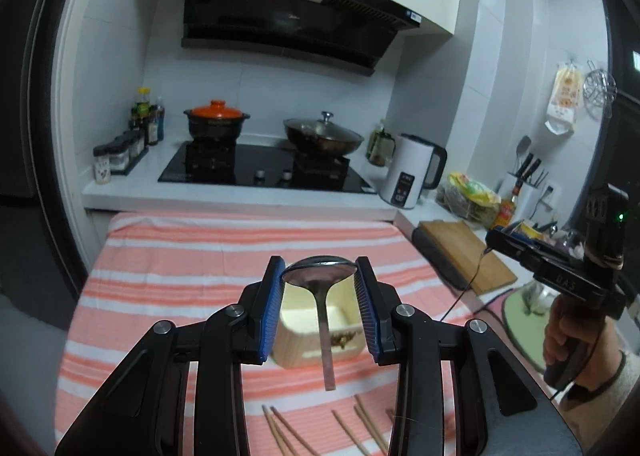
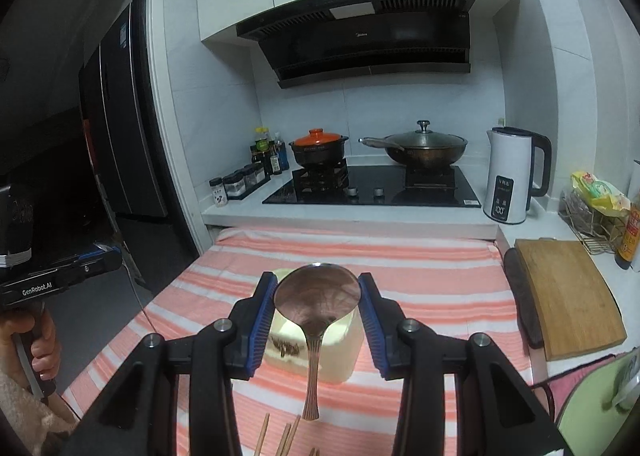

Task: Organize utensils
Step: 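Lift the spoons and lower them into the cream box with both grippers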

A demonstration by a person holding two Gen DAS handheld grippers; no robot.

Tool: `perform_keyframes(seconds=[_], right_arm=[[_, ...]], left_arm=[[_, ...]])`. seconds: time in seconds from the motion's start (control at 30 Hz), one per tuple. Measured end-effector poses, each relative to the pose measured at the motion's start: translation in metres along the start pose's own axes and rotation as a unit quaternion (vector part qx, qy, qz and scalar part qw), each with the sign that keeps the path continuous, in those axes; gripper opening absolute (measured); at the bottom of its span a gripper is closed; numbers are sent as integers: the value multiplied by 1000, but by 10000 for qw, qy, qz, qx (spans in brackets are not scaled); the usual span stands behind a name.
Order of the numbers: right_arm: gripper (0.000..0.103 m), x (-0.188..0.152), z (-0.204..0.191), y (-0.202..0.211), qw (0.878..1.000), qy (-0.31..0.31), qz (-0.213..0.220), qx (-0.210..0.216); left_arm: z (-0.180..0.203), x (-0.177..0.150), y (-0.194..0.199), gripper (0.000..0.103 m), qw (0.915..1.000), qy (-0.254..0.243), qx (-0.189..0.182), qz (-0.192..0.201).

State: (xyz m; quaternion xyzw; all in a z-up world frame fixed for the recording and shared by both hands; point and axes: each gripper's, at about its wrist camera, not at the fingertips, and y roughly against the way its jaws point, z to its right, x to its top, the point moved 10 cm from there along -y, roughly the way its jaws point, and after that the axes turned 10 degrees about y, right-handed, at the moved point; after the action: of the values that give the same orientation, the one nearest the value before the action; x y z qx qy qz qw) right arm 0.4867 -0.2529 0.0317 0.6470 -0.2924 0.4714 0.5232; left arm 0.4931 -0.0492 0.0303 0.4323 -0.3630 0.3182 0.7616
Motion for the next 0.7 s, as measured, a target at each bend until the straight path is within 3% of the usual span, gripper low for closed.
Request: perform_keyframes(seconds=[0.13, 0.27, 0.47, 0.7], right_arm=[[42, 30, 9, -30, 9997, -69, 217, -73], [42, 33, 14, -68, 9997, -45, 214, -137], [42, -9, 26, -131, 9984, -355, -444, 12], [42, -54, 38, -177, 9929, -701, -965, 7]], left_arm=[[-2, 24, -34, 35, 9997, 111, 97, 203], [-8, 22, -77, 35, 9996, 183, 193, 71], [-28, -4, -133, 35, 9983, 248, 403, -342], [-53, -29, -185, 35, 9942, 482, 631, -722]])
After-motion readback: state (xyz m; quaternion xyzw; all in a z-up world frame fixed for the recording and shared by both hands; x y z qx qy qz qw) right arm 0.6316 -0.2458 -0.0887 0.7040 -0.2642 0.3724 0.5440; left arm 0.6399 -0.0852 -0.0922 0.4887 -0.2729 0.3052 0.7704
